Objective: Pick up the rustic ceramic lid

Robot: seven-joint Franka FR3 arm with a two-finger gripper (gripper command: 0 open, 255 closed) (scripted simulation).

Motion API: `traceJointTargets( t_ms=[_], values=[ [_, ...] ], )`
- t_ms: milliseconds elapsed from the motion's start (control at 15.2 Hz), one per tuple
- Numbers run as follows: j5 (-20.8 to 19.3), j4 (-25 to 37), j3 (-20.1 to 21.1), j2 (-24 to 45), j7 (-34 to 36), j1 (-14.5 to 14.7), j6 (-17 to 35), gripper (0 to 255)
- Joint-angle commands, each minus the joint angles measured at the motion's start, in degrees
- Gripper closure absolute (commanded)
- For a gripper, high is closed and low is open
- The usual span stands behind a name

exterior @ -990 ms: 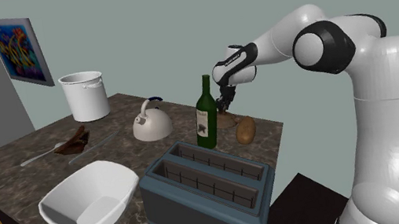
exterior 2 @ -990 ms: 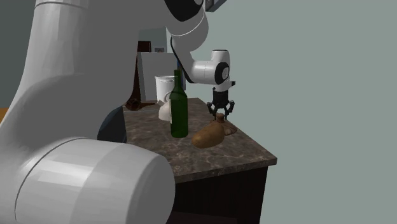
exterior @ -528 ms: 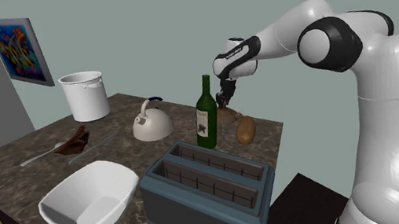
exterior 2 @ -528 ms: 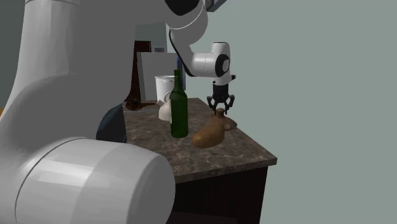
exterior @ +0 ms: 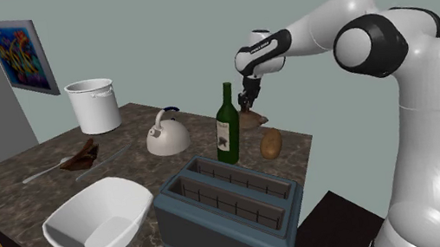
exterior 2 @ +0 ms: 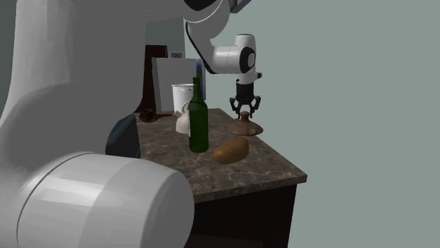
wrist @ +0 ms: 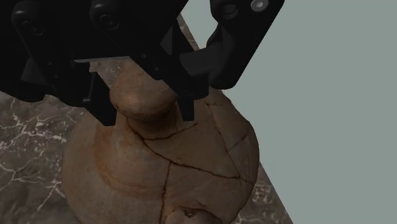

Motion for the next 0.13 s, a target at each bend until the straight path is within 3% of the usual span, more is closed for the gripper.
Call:
traceJointTargets(
  t_ms=[0,66],
  values=[
    [-0.1,0.5,-0.1,-0.3,0.0,0.0,-0.8,255],
    [-0.1,0.5,-0.1,-0.3,0.0,0.0,-0.8,255]
  ],
)
